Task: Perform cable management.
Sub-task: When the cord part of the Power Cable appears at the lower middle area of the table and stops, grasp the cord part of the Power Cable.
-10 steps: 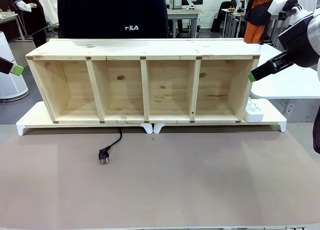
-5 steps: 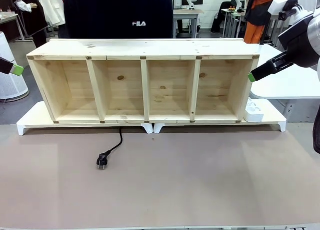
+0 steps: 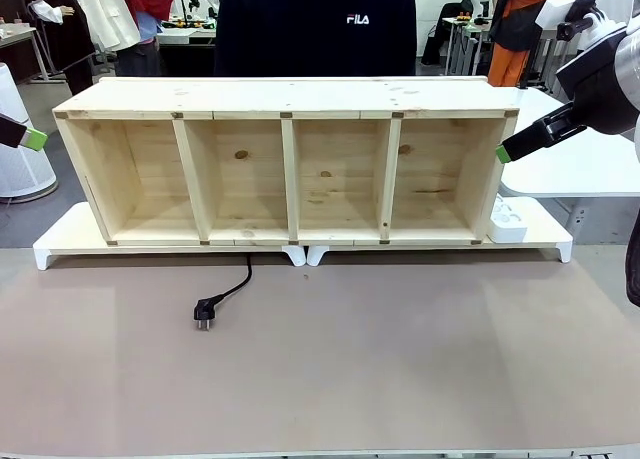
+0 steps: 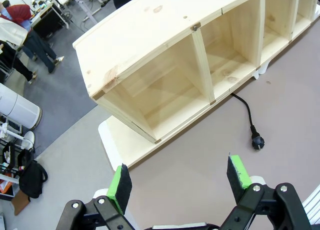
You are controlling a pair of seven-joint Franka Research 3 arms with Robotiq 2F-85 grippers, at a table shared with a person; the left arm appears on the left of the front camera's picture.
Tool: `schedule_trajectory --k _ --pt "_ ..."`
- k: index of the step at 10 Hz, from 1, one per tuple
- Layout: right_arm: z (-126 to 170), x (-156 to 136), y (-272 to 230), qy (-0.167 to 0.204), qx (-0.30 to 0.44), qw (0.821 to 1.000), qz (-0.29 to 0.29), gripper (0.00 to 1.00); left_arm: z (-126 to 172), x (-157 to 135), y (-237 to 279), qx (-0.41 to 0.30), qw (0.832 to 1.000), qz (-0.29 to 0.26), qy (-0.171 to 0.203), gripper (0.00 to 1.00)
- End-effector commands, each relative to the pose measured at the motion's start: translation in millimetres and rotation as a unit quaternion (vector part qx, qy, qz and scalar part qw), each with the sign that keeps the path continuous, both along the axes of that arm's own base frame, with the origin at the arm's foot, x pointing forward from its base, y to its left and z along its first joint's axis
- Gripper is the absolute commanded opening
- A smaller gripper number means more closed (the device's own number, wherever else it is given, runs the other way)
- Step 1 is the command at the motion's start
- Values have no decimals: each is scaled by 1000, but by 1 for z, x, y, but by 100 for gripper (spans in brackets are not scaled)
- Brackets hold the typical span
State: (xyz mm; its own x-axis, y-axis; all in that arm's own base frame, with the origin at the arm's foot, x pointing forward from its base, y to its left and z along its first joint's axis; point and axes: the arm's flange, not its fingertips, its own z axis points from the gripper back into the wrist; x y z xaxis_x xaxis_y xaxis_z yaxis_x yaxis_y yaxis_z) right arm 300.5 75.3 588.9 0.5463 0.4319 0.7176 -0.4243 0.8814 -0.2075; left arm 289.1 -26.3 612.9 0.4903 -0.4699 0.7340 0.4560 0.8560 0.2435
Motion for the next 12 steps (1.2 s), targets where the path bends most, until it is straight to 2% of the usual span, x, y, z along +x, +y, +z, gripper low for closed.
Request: schedule_trajectory --k 1,12 --pt "0 1 1 -2 -1 1000 0 100 0 3 -1 -2 1000 0 -6 100" --pt "0 1 1 -2 -1 1000 0 100 0 3 -1 -2 1000 0 -6 100"
